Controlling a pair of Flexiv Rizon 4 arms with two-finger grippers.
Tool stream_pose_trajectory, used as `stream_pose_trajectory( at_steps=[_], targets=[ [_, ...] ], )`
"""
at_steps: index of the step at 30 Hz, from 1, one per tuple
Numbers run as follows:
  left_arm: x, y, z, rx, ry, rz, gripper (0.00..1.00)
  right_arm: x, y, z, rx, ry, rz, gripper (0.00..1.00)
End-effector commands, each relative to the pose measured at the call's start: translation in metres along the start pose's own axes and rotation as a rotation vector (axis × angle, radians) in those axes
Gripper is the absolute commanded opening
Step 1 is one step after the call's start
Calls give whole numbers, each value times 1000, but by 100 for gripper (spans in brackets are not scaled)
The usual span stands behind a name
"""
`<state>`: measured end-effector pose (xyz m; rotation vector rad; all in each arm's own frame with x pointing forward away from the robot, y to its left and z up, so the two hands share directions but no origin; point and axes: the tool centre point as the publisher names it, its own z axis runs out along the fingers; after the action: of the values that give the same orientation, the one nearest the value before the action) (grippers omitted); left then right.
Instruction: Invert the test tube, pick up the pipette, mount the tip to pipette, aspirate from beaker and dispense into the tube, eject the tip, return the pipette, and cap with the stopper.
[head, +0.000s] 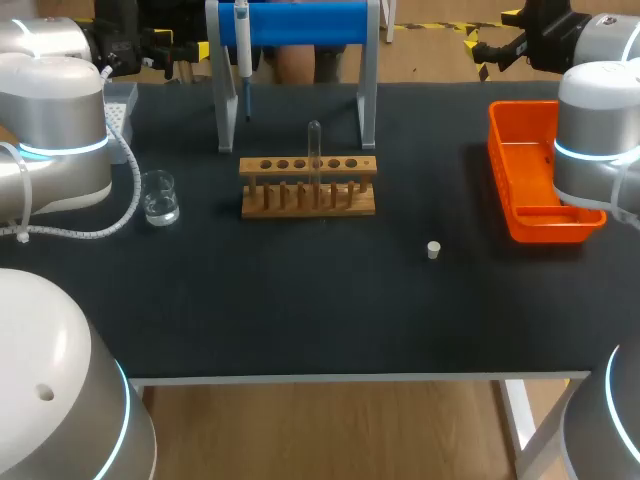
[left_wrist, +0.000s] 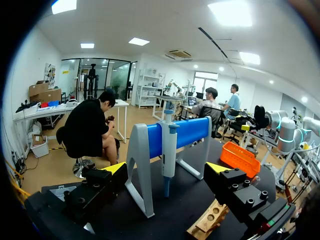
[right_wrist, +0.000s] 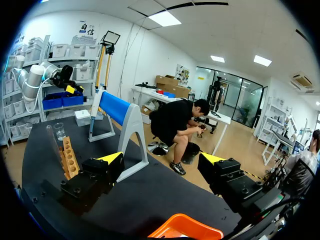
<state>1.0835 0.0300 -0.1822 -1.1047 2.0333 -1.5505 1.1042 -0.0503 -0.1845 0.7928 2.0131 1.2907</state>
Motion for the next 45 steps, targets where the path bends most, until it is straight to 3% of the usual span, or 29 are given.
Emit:
stream_pose_trajectory(
  at_steps=[1, 15, 23, 30, 45],
  targets=[
    [0, 0, 0, 0, 0, 0, 100, 0, 0, 0, 0, 0, 0, 100],
    [0, 0, 0, 0, 0, 0, 100, 0, 0, 0, 0, 0, 0, 100],
    [0, 0, 0, 0, 0, 0, 100, 15, -1, -31, -39, 46, 1, 100],
    [0, 0, 0, 0, 0, 0, 100, 51, -12, -64, -81, 113, -10, 100],
    [0, 0, 0, 0, 0, 0, 100, 165, -44, -133, -161, 308, -10, 100]
  ],
)
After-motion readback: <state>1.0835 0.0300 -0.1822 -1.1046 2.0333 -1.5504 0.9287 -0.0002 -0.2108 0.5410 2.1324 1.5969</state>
